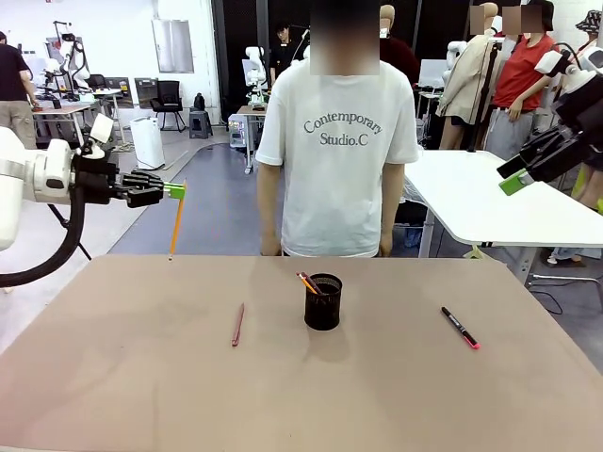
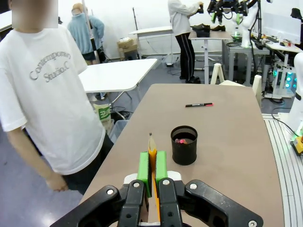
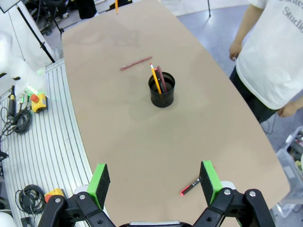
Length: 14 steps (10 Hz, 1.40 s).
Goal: Place the pens into the pen holder.
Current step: Pick up a writing instrument from the table and place it into the Pen holder.
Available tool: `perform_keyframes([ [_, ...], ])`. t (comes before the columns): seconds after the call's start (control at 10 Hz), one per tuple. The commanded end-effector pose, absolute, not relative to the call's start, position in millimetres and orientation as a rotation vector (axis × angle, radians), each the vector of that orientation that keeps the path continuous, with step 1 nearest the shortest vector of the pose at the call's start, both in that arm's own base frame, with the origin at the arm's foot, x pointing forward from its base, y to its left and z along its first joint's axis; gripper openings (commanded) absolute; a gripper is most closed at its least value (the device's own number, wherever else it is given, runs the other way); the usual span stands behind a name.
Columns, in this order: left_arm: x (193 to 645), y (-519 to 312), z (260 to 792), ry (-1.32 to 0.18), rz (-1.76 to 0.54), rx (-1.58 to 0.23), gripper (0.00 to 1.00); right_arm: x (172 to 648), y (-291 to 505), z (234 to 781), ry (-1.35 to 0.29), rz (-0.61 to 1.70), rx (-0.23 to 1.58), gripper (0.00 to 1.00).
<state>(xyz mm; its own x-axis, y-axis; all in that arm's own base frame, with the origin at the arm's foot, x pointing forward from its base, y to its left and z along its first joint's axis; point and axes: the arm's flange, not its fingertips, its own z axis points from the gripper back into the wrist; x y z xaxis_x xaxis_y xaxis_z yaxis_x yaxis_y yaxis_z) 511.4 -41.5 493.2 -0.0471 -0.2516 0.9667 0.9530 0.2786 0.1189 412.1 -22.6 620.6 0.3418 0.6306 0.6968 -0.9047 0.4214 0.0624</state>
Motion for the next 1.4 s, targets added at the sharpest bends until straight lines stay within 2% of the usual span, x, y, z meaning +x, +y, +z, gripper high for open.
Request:
perform_keyframes([
  [0.0, 518, -60, 492, -1.2, -1.252, -0.857, 0.0, 412, -22, 622, -0.657, 1.054, 0.491, 1.0],
  [0.4, 546, -142, 488, -1.278, -1.401, -0.925, 0.0, 412, -22, 622, -0.657, 1.054, 0.491, 1.0],
  [0.7, 563, -194, 491, -1.434, -1.539, -0.951, 0.0, 412, -22, 622, -0.657, 1.054, 0.491, 1.0],
  [1.1, 590, -238, 476, -1.509, -1.567, -1.072, 0.0, 412, -22, 622, -0.657, 1.054, 0.491, 1.0],
  [1.3, 590, -242, 471, -1.524, -1.546, -1.152, 0.0, 412, -22, 622, -0.657, 1.054, 0.491, 1.0],
])
